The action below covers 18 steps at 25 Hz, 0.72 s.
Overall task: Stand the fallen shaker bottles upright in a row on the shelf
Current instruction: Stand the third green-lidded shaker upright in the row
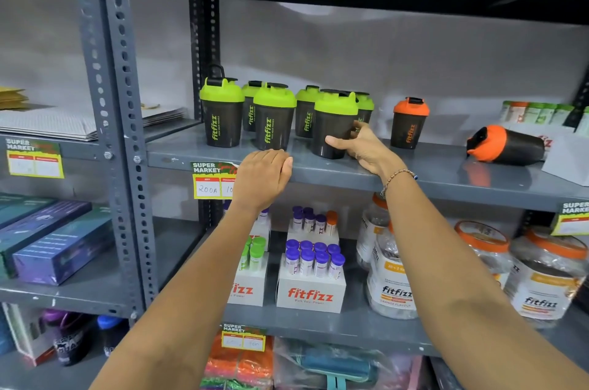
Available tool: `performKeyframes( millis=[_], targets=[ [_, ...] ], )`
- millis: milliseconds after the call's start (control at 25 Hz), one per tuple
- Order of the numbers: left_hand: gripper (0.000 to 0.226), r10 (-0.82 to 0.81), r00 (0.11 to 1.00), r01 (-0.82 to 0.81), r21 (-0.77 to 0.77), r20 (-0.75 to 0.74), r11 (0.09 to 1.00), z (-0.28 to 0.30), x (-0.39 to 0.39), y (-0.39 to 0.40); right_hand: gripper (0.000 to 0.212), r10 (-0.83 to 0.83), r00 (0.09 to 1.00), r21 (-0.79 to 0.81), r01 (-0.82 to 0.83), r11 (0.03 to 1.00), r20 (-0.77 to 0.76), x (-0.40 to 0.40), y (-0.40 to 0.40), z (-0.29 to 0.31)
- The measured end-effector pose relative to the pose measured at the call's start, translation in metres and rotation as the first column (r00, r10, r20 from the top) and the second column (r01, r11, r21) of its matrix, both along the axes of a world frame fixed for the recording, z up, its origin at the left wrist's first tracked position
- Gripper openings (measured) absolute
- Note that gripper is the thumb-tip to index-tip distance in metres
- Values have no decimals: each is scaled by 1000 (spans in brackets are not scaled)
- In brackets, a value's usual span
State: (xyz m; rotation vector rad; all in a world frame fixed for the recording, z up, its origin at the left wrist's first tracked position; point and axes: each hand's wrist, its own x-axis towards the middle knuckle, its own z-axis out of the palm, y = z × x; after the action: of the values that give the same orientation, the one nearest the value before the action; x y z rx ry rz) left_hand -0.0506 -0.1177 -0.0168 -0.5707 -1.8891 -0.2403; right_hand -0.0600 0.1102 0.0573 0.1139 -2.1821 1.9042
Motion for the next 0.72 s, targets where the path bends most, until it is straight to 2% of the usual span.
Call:
performKeyframes(
  millis=[80, 240, 400, 600, 720],
  targets=[
    [42, 1, 1000, -1, 12, -24, 1000, -1, -1, 1, 97, 28, 1000, -14, -28, 1000, -3, -2, 1, -1],
    [41, -1, 999, 2, 34, -34, 999, -2, -2, 1, 102, -17, 1000, 115, 19, 993, -16, 2, -3, -1],
    [40, 0, 1000, 1, 31, -24, 1000, -3, -3, 2, 95, 0, 1000, -8, 0, 1000, 2, 2, -4, 1],
    [41, -8, 1000, 9, 45, -21, 999, -4, -5, 2, 99, -14, 999, 110, 17, 994, -35, 5, -5, -1],
    [41, -10, 1000, 10, 45, 0, 999, -3, -5, 2, 102, 2, 999, 51, -1, 999, -36, 1, -4, 1]
  ],
)
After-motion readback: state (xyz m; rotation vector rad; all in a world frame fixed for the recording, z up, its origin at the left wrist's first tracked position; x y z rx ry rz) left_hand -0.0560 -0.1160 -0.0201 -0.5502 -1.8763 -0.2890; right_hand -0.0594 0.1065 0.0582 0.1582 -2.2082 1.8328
